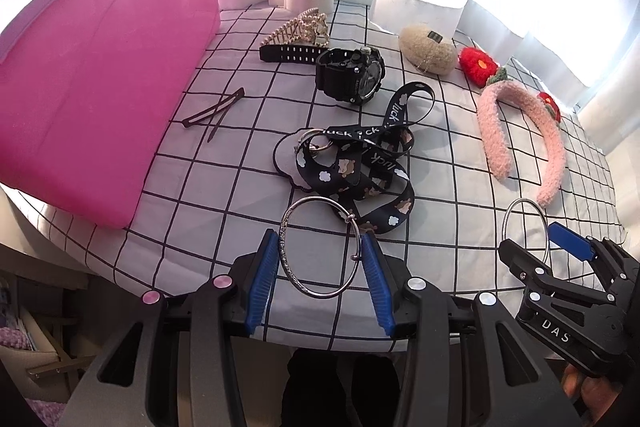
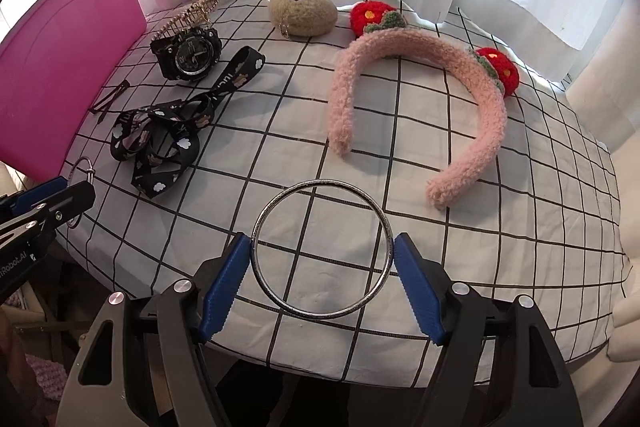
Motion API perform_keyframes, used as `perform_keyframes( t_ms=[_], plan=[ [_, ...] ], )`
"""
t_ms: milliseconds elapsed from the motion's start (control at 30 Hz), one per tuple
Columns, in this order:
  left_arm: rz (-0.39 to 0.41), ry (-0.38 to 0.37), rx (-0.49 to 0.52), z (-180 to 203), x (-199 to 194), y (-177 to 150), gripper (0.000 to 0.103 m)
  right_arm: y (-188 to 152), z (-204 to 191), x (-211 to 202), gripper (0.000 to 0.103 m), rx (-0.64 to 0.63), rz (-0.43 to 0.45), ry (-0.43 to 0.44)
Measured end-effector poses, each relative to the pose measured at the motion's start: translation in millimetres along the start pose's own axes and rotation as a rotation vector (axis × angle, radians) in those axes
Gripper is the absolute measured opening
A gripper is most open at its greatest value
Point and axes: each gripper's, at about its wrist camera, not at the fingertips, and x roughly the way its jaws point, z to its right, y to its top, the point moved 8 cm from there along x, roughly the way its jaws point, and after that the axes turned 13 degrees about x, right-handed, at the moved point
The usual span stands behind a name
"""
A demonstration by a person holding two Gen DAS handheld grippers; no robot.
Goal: Organize jewelry
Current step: 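Carry both bangles over the pink tub with both tools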
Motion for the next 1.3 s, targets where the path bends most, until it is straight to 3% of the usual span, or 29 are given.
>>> perform_keyframes(
  t_ms=[400, 700, 967, 1300],
  plan=[
    [0.127, 0.022, -0.018, -14.6, -59.1, 44.5, 0.042, 51.9, -33.2, -56.0, 0.071, -0.049, 0.132, 0.074],
    [0.261, 0.112, -0.082, -62.0, -118.8, 91.2, 0.042, 106.1, -101.0, -110.5, 0.071, -0.153, 0.261, 0.179],
    [0.306, 0.231, -0.184, -142.5, -154.0, 103.7, 0.042, 138.7, -198.6, -139.5, 0.071, -0.288, 0.321, 0.321],
    [0.238, 0.345, -0.321, -260.9, -147.3, 91.0, 0.042, 158.6, -333.3, -131.7, 0.071, -0.444, 0.270, 0.453]
  ],
)
